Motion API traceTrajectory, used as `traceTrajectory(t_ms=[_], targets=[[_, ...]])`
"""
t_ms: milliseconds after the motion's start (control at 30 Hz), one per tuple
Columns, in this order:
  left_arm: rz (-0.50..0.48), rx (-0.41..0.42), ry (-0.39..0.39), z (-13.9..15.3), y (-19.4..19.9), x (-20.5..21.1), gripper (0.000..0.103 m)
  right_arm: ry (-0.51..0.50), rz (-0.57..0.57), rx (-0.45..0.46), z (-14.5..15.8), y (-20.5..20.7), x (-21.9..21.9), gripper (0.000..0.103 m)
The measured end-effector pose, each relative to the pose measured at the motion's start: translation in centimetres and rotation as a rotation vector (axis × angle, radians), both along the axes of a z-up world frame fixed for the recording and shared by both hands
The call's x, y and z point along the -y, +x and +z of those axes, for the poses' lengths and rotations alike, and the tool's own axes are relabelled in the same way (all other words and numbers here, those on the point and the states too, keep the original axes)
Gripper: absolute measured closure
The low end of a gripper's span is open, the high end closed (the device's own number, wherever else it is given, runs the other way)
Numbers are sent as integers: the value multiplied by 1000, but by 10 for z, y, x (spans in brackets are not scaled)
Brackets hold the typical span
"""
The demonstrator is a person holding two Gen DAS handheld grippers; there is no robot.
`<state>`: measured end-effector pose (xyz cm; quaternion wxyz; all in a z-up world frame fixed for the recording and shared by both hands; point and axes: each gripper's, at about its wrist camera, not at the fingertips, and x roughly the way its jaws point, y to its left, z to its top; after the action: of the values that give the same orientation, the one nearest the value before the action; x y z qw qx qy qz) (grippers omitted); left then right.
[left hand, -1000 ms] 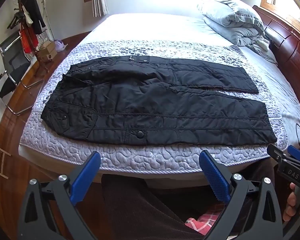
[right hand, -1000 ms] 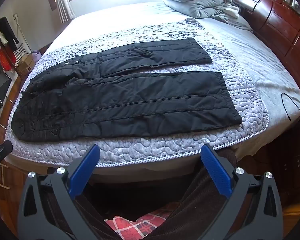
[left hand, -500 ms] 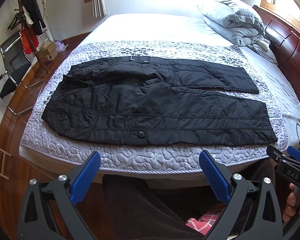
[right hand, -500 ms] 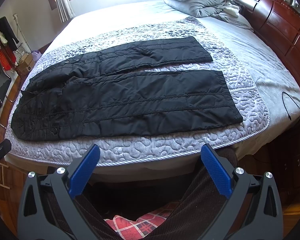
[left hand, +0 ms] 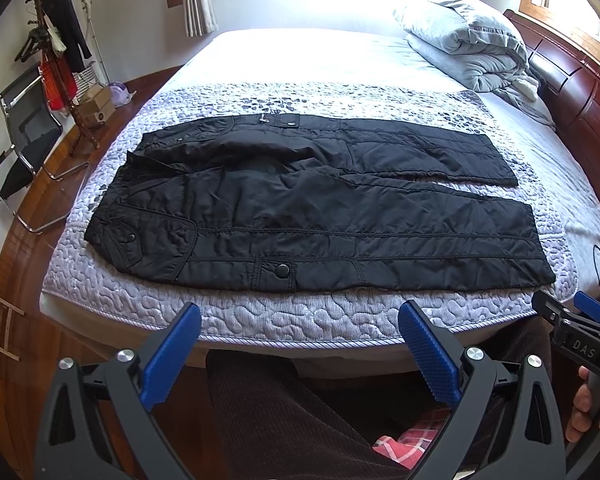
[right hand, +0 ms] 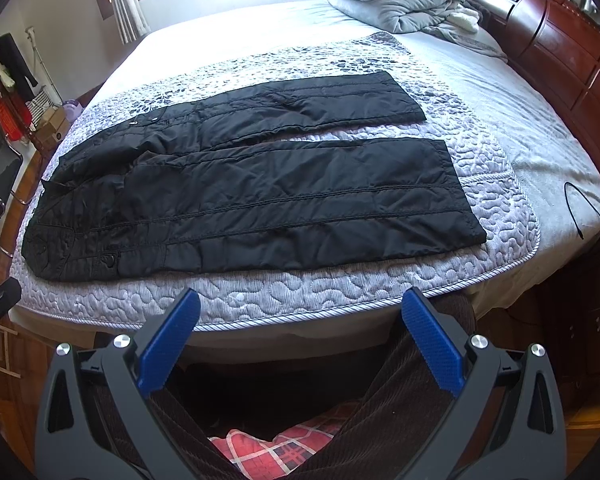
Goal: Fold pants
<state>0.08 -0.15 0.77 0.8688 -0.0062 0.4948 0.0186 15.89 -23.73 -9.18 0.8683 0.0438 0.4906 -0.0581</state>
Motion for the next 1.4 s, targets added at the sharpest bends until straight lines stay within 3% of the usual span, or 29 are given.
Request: traceTrajectory(t_ms=[1400], targets=[[0, -5, 3, -5, 2, -1, 4, -3, 2, -18, -9, 2, -3, 2]])
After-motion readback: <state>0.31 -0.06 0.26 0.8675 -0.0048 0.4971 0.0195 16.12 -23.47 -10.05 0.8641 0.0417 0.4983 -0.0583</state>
